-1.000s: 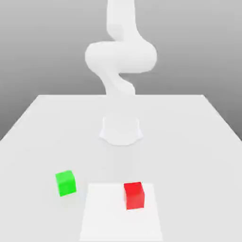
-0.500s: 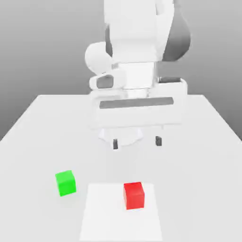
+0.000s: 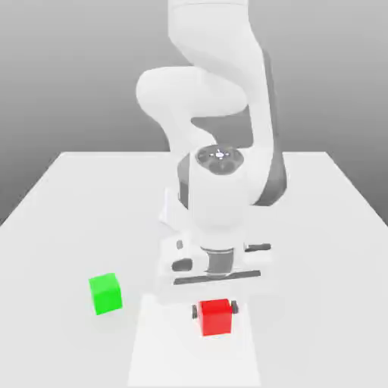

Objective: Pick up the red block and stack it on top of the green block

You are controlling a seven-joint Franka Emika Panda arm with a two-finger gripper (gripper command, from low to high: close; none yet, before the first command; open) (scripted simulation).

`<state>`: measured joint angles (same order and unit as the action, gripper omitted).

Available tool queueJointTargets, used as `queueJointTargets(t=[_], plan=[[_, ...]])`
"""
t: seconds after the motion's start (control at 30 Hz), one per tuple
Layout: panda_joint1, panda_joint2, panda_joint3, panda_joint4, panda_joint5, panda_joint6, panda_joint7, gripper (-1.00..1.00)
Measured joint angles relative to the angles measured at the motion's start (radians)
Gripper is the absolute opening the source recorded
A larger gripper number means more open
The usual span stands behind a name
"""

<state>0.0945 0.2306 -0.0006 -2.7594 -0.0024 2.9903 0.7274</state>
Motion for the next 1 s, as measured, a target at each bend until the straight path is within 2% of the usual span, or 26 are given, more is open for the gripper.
queueJointTargets(t=[0.1,0.33,0.63,0.73,0.87,0.9,1.0], plan=[[-0.002,0.003,0.001,0.000,-0.002,0.002,0.001,-1.00],[-0.018,-0.220,-0.005,-0.034,-0.005,-0.186,-0.019,-1.00],[-0.294,-0.419,-0.281,-0.106,-0.121,-0.308,-0.393,-1.00],[-0.295,-0.360,-0.316,-0.109,-0.088,-0.248,-0.456,-1.00],[-0.277,-0.227,-0.307,-0.105,0.026,-0.123,-0.542,-1.00],[-0.277,-0.193,-0.299,-0.104,0.062,-0.092,-0.566,1.00],[-0.276,-0.193,-0.299,-0.104,0.062,-0.092,-0.566,1.00]])
